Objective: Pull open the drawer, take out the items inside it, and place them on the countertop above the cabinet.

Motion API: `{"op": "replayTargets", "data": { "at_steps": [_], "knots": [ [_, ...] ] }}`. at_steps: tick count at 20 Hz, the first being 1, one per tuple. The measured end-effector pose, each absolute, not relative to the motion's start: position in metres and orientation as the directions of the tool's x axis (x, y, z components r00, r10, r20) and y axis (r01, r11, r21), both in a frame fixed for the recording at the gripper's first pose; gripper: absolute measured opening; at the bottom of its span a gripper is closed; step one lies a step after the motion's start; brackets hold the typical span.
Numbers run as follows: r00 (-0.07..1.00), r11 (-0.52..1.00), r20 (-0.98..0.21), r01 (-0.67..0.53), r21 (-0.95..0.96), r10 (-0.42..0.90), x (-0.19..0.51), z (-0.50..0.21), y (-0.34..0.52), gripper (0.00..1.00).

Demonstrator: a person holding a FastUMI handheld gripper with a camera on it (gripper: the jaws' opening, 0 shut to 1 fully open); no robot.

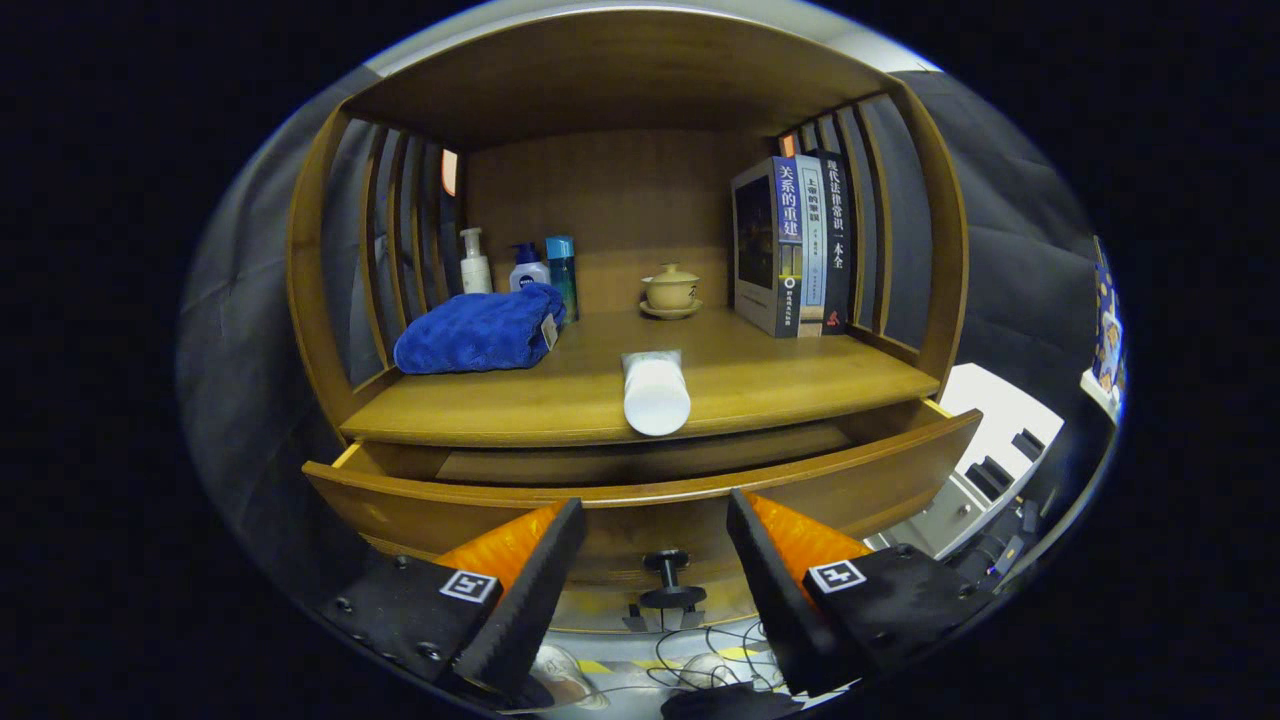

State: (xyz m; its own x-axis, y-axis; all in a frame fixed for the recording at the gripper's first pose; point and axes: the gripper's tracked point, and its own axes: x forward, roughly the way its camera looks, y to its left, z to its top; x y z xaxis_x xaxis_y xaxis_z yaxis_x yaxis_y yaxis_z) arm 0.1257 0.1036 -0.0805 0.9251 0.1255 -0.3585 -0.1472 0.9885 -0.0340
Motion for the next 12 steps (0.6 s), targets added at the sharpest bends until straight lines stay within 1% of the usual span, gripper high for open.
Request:
{"op": "replayTargets", "data": {
  "at_steps": [11,12],
  "knots": [
    [0.929,0.993,-0.354,-0.115,-0.001,0.107,0.176,-0.083,0.115,0.97],
    [0.928,0.993,-0.357,-0.115,-0.006,0.105,0.172,-0.082,0.115,0.96]
  ]
}}
